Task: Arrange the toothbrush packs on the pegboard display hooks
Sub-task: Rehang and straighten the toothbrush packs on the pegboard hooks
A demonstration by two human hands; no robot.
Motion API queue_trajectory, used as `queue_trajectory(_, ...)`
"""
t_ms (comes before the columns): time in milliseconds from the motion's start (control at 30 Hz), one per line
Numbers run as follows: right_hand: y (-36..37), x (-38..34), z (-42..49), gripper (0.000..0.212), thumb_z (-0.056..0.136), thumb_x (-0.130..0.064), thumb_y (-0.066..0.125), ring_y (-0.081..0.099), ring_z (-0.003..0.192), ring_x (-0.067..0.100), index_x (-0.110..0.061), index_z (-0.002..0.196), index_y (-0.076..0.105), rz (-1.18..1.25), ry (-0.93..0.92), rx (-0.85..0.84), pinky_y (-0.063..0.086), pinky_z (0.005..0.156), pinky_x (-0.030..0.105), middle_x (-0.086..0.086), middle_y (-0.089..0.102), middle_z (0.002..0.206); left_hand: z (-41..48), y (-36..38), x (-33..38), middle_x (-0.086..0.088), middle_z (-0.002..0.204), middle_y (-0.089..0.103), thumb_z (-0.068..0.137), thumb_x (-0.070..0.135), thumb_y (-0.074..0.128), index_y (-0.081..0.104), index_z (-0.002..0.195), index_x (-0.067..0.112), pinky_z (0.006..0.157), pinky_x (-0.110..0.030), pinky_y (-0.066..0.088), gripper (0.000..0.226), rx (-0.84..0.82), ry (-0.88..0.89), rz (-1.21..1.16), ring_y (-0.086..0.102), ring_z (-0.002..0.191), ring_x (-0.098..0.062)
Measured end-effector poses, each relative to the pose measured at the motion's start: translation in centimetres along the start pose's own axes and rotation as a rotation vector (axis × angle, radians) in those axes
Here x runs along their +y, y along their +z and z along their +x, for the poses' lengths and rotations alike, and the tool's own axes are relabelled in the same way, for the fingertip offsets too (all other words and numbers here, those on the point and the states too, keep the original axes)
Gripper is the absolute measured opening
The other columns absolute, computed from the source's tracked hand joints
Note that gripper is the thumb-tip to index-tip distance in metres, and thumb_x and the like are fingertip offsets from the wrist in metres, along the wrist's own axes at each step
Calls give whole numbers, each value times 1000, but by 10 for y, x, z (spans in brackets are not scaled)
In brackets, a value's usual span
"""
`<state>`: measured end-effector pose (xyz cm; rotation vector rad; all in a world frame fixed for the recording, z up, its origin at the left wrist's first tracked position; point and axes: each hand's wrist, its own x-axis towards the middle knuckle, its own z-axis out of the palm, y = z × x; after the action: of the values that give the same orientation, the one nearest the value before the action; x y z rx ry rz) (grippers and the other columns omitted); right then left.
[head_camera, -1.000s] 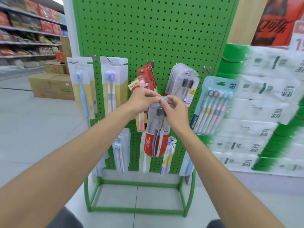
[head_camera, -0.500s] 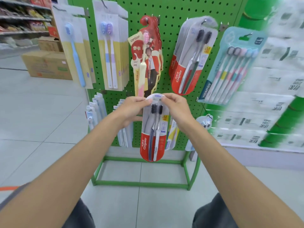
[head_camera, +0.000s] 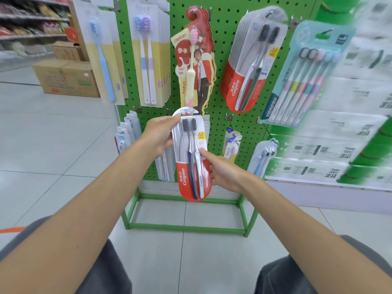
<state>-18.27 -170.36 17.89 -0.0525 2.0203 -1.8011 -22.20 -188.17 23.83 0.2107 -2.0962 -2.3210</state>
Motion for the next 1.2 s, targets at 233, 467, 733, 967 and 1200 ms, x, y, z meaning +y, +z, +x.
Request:
queue_trajectory(233,-11,14,-10,36,101,-35,49,69,102,28,-9,121,61,-161,108,-121,53,97,40,15,72,113,7,-13,1,-3,114,70,89,36,69,67,115,14,95,-44,54,33,76,25,20,66,107,-24)
queue_trajectory(467,-18,22,-18,26,96,-7,58,69,107,23,-7,121,66,-350,78,-140,55,95,33,11,71,116,-10,-7,-2,-6,62,39,102,51,34,38,60,15,65,-32,37,56,86,286,573,40,61,-21)
queue_trajectory(733,-5,30,-28,29,86,-9,55,55,69,19,-30,105,45,-894,-216,36,47,63,31,-2,57,78,-45,11,0,2,90,64,84,67,57,51,85,24,82,-38,58,43,-190,182,615,67,87,-16)
queue_trajectory(967,-2,32,-35,89,93,-15,54,49,75,8,-39,155,-6,-947,-230,-6,34,58,10,-5,55,135,-37,13,-2,-9,104,67,90,16,66,45,95,26,83,-34,59,23,-252,70,432,68,82,-20)
queue_trajectory(1200,-6,42,-25,118,85,-26,73,45,132,16,-36,150,-25,-874,-205,41,42,103,27,3,34,155,-27,6,-5,-12,111,69,91,3,64,40,134,15,68,-31,58,50,-243,46,324,69,96,-21)
